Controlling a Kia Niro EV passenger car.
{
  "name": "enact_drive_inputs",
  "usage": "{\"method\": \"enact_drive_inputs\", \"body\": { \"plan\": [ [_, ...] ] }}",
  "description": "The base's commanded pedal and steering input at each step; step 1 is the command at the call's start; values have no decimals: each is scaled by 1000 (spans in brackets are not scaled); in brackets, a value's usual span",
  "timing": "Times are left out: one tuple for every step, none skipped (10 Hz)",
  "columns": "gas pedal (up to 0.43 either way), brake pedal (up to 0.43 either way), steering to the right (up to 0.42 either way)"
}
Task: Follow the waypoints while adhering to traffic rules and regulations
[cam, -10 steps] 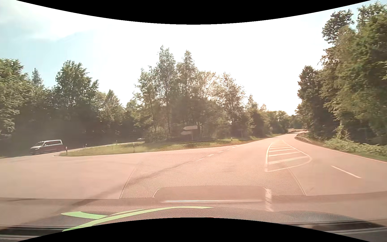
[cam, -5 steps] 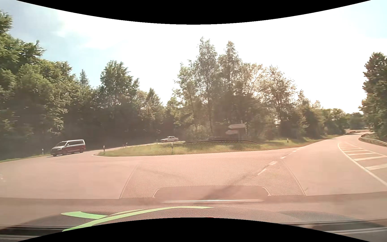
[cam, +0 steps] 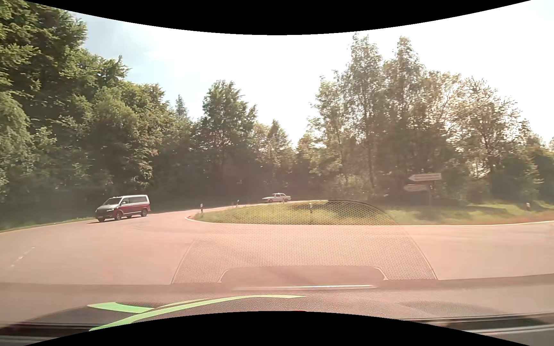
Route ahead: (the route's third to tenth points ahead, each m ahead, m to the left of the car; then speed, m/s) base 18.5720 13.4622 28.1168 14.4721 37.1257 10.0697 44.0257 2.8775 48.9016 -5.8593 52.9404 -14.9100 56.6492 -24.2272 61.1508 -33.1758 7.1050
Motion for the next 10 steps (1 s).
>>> {"method": "enact_drive_inputs", "body": {
  "plan": [
    [150,0,-257],
    [150,0,-257],
    [150,0,-255],
    [150,0,-251],
    [150,0,-247],
    [150,0,-240],
    [150,0,-226],
    [150,0,-206],
    [150,0,-187],
    [150,0,-165]
  ]
}}
